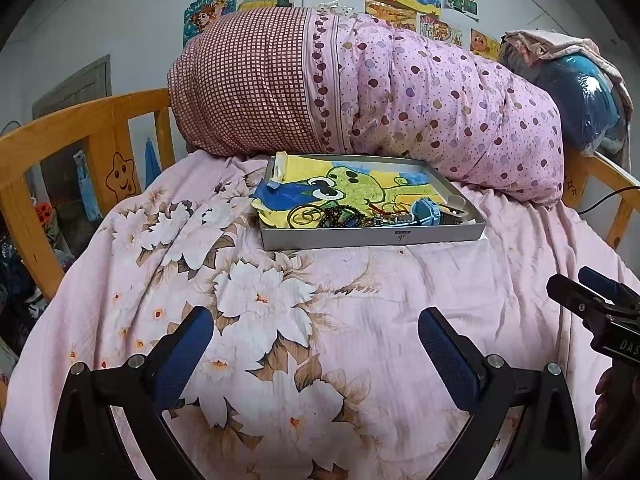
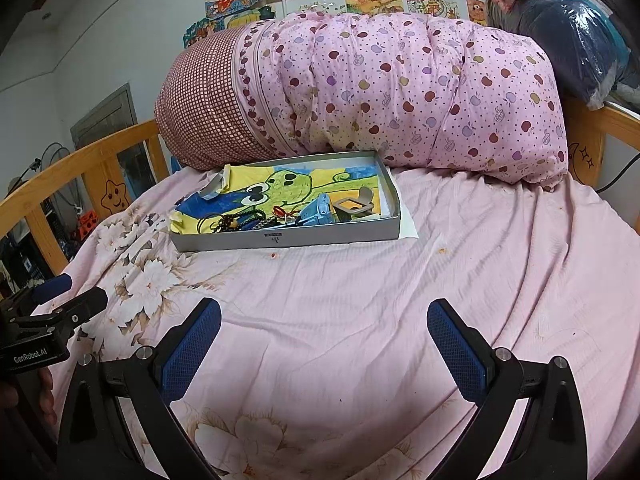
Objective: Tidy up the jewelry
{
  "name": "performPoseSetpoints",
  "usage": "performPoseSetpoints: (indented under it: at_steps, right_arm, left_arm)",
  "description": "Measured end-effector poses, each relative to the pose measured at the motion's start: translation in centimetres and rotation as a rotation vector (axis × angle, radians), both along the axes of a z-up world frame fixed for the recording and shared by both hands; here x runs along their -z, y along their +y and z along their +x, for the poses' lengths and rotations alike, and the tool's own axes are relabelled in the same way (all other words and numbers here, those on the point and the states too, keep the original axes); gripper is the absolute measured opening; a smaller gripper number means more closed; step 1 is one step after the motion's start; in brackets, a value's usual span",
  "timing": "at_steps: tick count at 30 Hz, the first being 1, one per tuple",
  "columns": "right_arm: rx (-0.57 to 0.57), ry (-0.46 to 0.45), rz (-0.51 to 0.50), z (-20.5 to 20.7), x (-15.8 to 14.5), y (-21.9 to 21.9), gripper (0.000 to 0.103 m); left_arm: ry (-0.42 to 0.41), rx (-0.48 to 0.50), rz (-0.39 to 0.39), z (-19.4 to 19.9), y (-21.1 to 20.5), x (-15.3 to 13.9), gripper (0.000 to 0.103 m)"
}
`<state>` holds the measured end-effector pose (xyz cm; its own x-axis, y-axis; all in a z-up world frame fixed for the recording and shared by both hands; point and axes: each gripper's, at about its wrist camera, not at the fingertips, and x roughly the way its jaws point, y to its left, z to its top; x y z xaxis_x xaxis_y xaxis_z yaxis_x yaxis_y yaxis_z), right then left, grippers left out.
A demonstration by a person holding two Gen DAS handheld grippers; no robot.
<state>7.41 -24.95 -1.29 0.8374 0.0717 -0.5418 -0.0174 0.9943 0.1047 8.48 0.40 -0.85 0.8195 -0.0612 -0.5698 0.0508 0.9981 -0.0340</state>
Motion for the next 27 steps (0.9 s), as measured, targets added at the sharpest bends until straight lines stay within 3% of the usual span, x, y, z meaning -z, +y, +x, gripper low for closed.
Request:
performPoseSetpoints:
  at_steps: [27]
  right_arm:
    - [0.002, 0.0, 0.001, 0.0, -0.03, 0.01, 0.101]
  left_arm:
    - [0.004, 0.001, 0.001, -0.04, 0.12, 0.11, 0.103]
